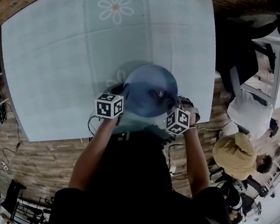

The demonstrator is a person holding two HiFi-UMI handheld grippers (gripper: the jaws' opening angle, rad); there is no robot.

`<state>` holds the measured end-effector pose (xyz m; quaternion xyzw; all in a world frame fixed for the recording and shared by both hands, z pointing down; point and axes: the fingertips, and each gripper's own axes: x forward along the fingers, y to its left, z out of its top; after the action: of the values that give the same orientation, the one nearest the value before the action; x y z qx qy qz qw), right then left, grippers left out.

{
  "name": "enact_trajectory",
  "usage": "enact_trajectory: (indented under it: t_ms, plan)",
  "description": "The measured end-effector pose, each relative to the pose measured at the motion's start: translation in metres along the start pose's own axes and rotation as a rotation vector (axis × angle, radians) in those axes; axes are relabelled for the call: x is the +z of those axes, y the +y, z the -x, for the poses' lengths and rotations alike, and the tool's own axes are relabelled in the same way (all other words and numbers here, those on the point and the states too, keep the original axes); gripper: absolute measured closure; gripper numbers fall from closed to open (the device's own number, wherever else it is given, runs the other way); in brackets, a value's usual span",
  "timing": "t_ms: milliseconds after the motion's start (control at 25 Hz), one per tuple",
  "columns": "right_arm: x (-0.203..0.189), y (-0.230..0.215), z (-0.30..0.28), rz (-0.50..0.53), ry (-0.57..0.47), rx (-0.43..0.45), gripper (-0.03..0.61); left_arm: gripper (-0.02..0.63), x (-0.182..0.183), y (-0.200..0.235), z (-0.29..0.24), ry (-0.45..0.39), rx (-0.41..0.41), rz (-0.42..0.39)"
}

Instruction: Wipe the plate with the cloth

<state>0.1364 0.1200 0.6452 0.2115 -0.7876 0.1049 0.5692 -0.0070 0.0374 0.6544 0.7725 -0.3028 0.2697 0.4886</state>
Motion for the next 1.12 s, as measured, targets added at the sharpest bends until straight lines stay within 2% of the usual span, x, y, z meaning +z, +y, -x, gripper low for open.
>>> enact_trajectory:
  t_ms: [200,360,600,680,760,880,1120]
  plan:
    - [0.007,-0.041,-0.006,0.01,0.002,-0.064,0.518,0.56,0.002,0.001,0.0,-0.001,-0.003,0.004]
    - [0.018,-0.066,-0.012,0.057,0.014,-0.11,0.518,0.56,0.0,0.001,-0.001,0.004,-0.002,0.003]
    - [0.04,-0.083,-0.02,0.155,0.042,-0.186,0.518,0.56,0.001,0.001,0.0,0.014,-0.001,-0.008]
    - [0.044,-0.083,-0.019,0.142,0.031,-0.2,0.518,0.56,0.0,0.002,0.001,0.025,-0.006,0.004]
    - [0.047,-0.083,-0.013,0.063,-0.01,-0.209,0.518,0.56,0.0,0.0,-0.001,0.04,-0.017,0.005]
    - [0.056,-0.082,0.004,-0.125,-0.124,-0.226,0.518,0.559,0.0,-0.006,-0.002,0.059,-0.045,-0.007]
    - [0.084,-0.071,0.049,-0.41,-0.353,-0.282,0.518,0.558,0.011,-0.002,0.014,0.032,-0.062,-0.023]
